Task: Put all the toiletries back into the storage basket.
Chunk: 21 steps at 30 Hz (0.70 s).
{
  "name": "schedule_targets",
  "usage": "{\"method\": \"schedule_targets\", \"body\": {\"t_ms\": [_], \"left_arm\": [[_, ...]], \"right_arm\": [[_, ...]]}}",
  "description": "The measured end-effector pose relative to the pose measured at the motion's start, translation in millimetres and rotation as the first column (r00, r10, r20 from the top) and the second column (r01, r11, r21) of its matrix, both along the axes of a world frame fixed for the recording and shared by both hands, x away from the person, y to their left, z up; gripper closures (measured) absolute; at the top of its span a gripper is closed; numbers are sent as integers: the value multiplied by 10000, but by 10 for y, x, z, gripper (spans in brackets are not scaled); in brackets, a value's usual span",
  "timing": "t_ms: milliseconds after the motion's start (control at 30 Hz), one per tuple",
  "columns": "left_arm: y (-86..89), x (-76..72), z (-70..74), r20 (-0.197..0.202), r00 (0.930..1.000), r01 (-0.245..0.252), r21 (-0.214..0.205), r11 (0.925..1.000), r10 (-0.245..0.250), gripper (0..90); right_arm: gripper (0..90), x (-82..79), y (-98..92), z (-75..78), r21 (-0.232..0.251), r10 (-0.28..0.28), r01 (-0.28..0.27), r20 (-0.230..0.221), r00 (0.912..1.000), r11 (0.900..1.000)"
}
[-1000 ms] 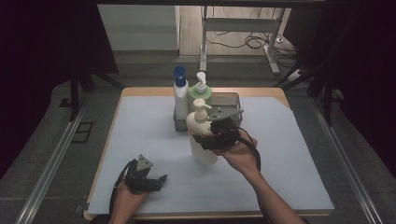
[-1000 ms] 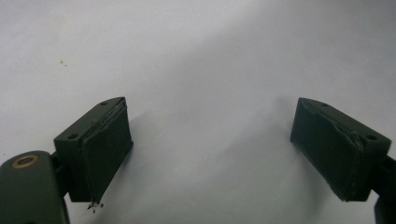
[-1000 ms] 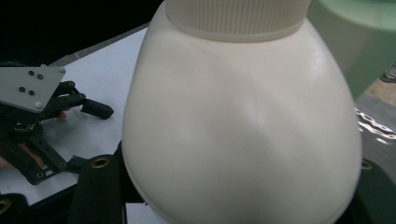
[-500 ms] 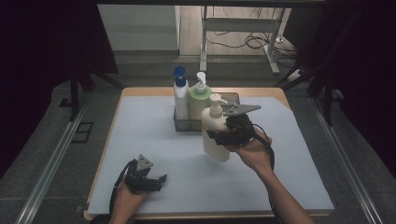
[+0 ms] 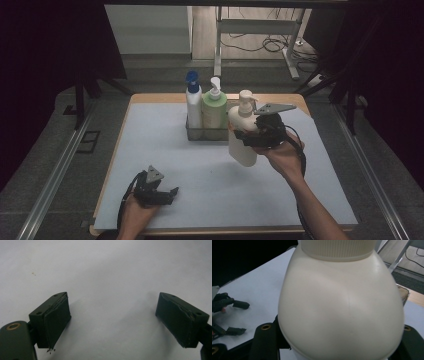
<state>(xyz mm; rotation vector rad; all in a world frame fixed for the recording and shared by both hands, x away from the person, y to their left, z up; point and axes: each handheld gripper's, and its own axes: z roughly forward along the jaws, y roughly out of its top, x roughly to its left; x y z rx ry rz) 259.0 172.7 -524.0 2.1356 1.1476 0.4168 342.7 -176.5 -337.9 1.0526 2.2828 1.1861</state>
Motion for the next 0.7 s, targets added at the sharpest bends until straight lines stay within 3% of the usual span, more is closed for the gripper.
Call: {"method": "schedule_targets", "body": {"t_ms": [267, 700], "left_arm": [[0, 1, 0, -3, 10000, 4, 1, 10000, -4, 121], [2, 1, 1, -5, 10000, 8, 21, 10000, -8, 121]], "right_arm": [[372, 87, -64, 120, 33, -428, 427, 204, 9989, 9991], [373, 324, -57, 146, 190, -1037, 1032, 313, 9941, 9945]]}}
